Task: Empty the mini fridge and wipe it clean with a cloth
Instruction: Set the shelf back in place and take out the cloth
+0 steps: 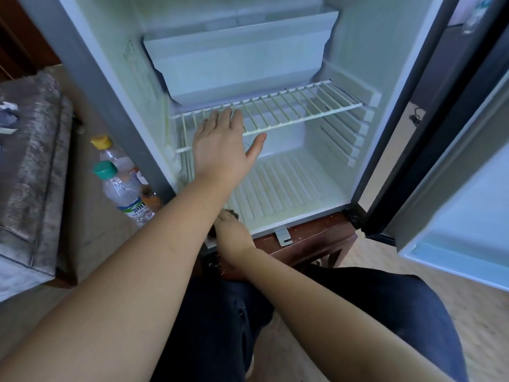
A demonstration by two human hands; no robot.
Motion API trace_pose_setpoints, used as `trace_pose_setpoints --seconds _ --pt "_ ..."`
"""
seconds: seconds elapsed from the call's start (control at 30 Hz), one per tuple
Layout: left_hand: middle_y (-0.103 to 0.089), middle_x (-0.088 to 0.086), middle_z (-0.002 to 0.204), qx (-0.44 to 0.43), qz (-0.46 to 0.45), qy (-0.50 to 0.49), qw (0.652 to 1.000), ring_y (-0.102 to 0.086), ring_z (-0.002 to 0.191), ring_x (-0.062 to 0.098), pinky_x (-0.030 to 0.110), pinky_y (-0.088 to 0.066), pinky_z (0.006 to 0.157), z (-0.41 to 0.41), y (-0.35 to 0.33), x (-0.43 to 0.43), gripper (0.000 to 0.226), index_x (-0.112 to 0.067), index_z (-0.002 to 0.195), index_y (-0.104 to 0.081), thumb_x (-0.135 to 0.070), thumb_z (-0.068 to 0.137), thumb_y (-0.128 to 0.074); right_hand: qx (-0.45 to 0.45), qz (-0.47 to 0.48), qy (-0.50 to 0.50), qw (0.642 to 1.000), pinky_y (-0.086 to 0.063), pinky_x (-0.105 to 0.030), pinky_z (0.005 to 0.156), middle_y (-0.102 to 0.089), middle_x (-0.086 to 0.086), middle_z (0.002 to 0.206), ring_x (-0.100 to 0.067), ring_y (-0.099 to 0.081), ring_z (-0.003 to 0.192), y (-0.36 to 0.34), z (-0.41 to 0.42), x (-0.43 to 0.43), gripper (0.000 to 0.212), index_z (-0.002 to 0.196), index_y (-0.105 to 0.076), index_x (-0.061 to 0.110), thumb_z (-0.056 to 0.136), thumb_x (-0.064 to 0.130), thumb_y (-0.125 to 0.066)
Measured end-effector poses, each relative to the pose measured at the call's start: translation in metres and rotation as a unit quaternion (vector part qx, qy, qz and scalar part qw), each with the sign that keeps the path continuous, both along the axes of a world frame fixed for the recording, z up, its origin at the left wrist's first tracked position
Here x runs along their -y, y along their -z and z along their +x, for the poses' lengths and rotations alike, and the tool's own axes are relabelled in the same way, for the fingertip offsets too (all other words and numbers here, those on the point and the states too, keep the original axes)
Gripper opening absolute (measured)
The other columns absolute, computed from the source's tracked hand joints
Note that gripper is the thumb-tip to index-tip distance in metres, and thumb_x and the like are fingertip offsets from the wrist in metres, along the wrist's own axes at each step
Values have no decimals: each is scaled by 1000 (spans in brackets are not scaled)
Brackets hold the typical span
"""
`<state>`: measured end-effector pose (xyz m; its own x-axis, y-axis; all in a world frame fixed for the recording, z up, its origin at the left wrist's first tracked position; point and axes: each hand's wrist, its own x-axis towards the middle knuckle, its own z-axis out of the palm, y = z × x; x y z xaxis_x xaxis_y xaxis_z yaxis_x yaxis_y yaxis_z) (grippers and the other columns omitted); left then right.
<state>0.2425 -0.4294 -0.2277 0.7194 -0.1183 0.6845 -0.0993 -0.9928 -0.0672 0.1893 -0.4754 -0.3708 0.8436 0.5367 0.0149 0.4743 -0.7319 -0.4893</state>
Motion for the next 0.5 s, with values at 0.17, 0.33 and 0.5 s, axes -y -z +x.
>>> trace_pose_setpoints --seconds 0.17,0.33,0.5 --pt "-62 17 122 -41 0 2 999 -58 111 37 44 -45 93 -1 -2 -1 69 -1 124 -58 -56 91 -33 20 -16 -87 996 -39 -32 105 -30 -3 155 -25 -40 135 2 2 70 68 145 -37 6 81 -12 -49" --pt "-62 17 122 -68 -4 -11 998 -57 112 37 44 -44 94 -3 -3 1 68 -1 125 -57 -55 90 -33 70 -47 221 972 -33 -27 110 -29 -5 154 -21 -36 137 10 31 193 65 147 -32 6 85 -10 -47" --pt "-64 17 116 -78 -2 -18 997 -59 106 36 43 -46 89 -5 -6 3 65 -1 120 -59 -53 90 -34 54 -11 364 930 -25 -29 115 -32 -14 151 -26 -32 138 14 24 185 66 148 -29 1 86 -7 -49"
